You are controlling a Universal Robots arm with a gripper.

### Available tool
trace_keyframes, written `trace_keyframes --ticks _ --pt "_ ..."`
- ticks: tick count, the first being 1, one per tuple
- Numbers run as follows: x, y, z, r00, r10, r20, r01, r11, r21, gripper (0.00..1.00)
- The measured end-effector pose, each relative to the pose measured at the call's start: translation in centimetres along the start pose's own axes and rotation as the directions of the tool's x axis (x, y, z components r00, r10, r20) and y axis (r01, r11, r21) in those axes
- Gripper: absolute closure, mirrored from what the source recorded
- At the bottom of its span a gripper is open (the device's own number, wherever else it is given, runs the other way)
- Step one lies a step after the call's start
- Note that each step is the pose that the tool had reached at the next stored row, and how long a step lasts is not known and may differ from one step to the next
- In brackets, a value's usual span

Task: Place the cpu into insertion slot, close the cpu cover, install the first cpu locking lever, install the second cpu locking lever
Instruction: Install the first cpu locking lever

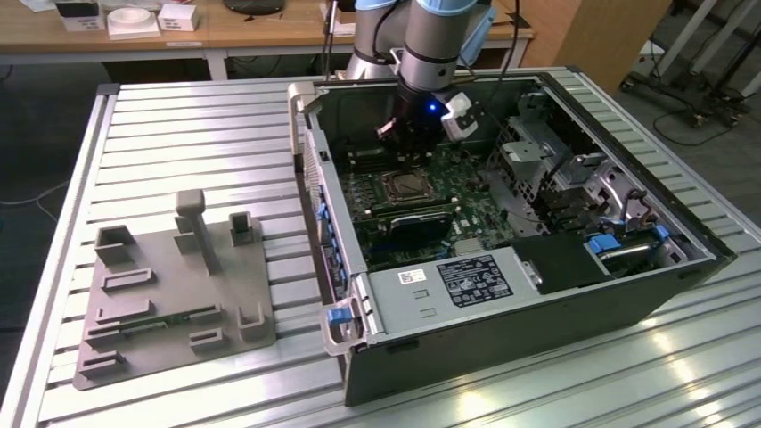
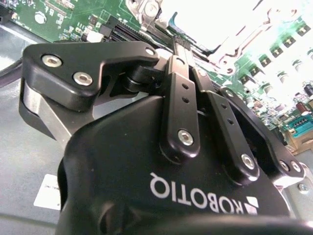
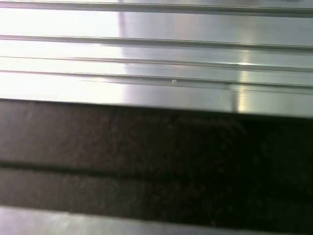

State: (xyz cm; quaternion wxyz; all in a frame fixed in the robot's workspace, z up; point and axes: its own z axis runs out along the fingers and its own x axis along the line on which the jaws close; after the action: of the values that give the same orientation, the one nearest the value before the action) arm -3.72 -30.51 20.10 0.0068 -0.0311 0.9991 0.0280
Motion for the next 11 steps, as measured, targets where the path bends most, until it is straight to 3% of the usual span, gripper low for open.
trace_keyframes --ticks 11 --pt "0.02 -0.28 0.01 1.0000 0.001 0.0000 -0.001 1.0000 0.0013 0.89"
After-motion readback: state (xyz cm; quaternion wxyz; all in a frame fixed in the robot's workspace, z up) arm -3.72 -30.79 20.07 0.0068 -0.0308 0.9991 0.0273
